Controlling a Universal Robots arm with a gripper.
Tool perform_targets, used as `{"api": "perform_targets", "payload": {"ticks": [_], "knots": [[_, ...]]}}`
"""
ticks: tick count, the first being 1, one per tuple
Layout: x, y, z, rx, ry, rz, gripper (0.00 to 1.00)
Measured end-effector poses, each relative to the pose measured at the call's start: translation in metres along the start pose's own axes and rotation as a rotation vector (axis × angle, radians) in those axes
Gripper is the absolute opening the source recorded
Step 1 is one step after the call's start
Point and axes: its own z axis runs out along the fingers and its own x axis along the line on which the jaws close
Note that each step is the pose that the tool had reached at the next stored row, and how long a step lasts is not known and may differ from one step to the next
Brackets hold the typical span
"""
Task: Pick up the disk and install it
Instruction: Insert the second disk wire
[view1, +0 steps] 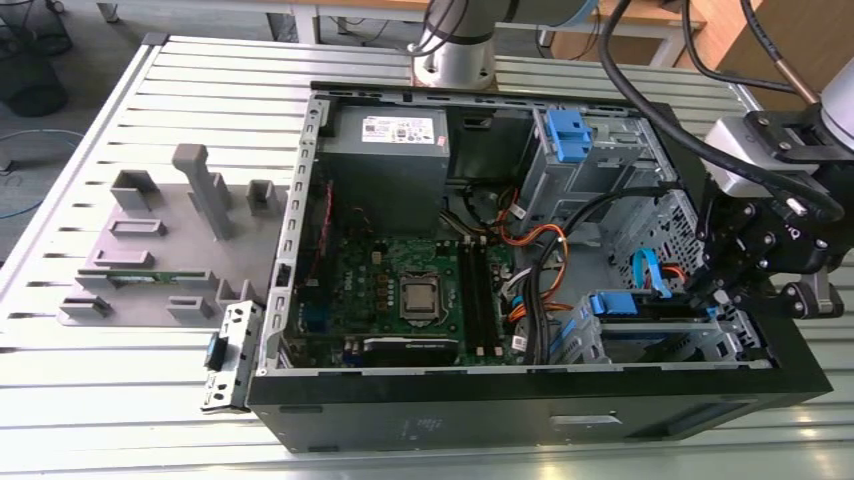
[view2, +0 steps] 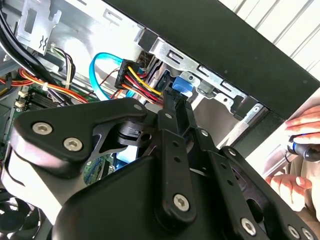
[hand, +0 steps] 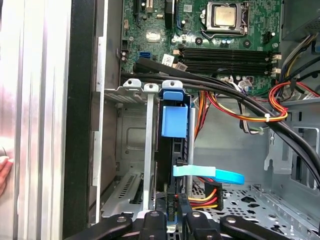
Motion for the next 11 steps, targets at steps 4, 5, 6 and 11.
{"api": "perform_targets", "payload": {"ticks": [4,5,6,11], "knots": [[-0.0001,0.0010,0.0016,0.0000,-0.0001,0.000,0.24],[-0.0001,0.0013,0.0023,0.0000,-0.0002,0.000,0.24],[-0.0001,0.0014,0.0025,0.0000,-0.0001,0.000,0.24],[-0.0001,0.0016,0.0033,0.0000,0.0001,0.000,0.24]]}}
